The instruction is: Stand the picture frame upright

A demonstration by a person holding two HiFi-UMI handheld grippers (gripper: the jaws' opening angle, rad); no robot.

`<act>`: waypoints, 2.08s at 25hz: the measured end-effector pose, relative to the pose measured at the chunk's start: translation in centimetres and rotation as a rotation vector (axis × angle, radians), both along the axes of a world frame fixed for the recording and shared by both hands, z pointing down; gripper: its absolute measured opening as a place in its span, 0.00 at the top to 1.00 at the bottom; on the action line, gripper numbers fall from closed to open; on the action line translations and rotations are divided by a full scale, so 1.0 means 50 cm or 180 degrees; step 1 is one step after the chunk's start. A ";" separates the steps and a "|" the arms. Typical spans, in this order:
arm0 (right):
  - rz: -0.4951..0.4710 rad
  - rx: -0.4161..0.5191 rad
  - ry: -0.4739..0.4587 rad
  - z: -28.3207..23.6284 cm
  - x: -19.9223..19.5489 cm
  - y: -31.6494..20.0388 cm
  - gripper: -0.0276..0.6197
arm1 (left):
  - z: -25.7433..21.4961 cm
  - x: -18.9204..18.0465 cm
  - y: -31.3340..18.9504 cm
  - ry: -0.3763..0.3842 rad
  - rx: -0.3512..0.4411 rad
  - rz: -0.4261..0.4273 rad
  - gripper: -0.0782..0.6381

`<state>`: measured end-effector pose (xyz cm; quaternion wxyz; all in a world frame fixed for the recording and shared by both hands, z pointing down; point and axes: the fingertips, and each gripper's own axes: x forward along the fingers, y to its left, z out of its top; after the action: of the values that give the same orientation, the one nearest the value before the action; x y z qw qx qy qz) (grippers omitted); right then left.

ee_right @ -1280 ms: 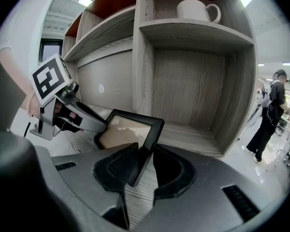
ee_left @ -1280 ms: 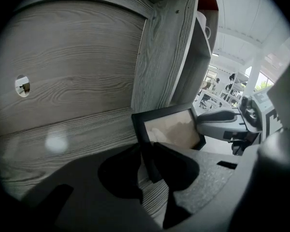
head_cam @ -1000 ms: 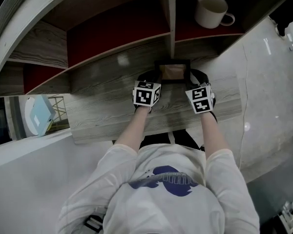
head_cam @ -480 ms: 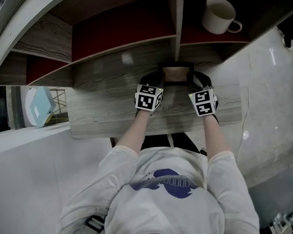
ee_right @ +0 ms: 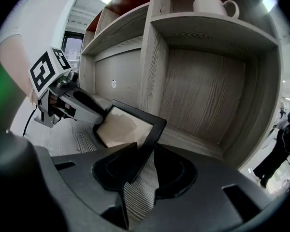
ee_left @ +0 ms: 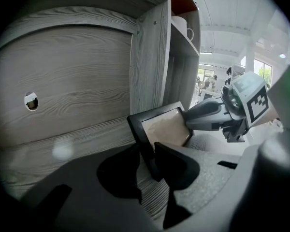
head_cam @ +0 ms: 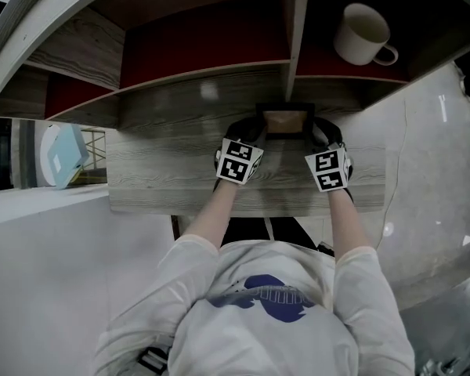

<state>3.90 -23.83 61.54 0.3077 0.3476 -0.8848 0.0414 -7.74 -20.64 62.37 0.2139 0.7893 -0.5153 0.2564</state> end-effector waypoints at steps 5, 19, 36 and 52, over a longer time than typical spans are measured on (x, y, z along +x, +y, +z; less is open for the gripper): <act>-0.0058 0.0086 0.0005 -0.004 -0.001 -0.003 0.79 | -0.001 0.000 -0.002 -0.0065 0.0117 0.0021 0.75; -0.0087 0.0327 0.0006 -0.013 -0.004 -0.001 0.78 | -0.015 -0.005 -0.025 -0.0296 0.0337 0.0071 0.75; -0.0092 0.0399 0.0049 -0.018 -0.006 0.004 0.80 | -0.010 -0.012 -0.058 -0.0399 0.0456 0.0174 0.75; 0.0011 0.0407 0.0143 -0.014 -0.009 0.001 0.79 | -0.009 -0.013 -0.062 -0.0355 0.0406 0.0238 0.76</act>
<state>3.46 -23.79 60.82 0.3046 0.3688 -0.8779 -0.0225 -8.42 -23.72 61.93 0.1245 0.8045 -0.5118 0.2744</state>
